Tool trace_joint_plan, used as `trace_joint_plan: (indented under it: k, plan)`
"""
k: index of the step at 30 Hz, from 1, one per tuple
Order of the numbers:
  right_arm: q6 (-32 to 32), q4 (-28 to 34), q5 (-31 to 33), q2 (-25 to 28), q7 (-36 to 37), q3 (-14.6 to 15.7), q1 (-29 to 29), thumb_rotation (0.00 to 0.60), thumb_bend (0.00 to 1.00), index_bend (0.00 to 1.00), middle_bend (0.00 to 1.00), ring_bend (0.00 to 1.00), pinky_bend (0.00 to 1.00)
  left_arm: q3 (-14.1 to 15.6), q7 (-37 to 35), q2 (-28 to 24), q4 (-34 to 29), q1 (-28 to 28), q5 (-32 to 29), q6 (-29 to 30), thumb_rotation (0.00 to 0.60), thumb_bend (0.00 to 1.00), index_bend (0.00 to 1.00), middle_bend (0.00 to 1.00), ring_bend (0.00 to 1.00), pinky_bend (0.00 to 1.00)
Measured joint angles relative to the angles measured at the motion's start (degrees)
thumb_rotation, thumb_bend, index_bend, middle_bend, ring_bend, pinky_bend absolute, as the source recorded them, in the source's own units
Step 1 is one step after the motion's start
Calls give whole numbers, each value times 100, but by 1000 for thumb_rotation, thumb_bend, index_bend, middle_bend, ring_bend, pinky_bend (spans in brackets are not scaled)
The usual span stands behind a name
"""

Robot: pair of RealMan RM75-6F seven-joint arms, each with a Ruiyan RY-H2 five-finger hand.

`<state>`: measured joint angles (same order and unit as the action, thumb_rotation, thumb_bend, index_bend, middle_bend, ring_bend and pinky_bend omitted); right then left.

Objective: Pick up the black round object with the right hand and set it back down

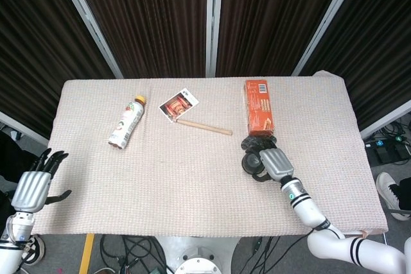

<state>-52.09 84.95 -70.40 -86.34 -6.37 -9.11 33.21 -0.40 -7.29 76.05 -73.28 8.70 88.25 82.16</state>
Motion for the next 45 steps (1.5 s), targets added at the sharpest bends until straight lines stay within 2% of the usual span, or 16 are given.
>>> trace_joint_plan:
  k: [5,9,13,15,19,22,27,32,36,41,45]
  plan:
    - [-1291,1264,-1036,447,231,-44,-199,600,195,347,422,25,0,0,58,-11,-43,11,-6,-14,600,123,144,119,0,180]
    - [-1836,1557,-1528,542,260,-4,-270,600,194,347,422,25,0,9,65,-13,-53,9,-14,-34,600,123,144,119,0,180]
    - [-1449,1029,-1187,323,184,96,-229,600,196,347,421,25,0,28,78,-16,-57,-1,1,-26,600,124,144,119,0,180]
    - [-963,492,-859,54,146,174,-181,600,196,347,422,25,0,25,76,-34,-64,-12,-6,-7,600,123,144,119,0,180]
    - [-573,-62,-643,-330,152,225,-134,600,197,347,422,25,0,9,52,-70,-78,-33,-21,35,600,123,144,119,0,180]
    - [-747,43,-731,-276,201,193,-144,600,196,346,422,25,0,10,47,-60,-76,-23,-19,13,600,123,144,119,0,179]
    - [-1337,715,-1007,326,191,136,-283,600,196,347,422,25,0,21,47,-18,-60,12,27,-12,600,123,144,119,0,180]
    - [-1506,922,-926,834,170,150,-505,600,195,347,422,25,0,3,-17,-19,-29,8,-6,-13,600,124,144,119,0,180]
    - [-1098,844,-737,602,170,105,-321,600,195,346,422,25,0,23,-40,-7,0,-13,-3,-2,600,123,144,119,0,180]
    - [-416,762,-590,-264,69,-143,383,600,196,345,422,25,0,-10,-46,-55,-30,-35,-33,48,600,123,144,119,0,180]
    - [-410,739,-548,-557,-30,-295,634,600,194,344,422,25,0,-22,-76,-80,-30,-24,-43,30,600,123,143,119,0,180]
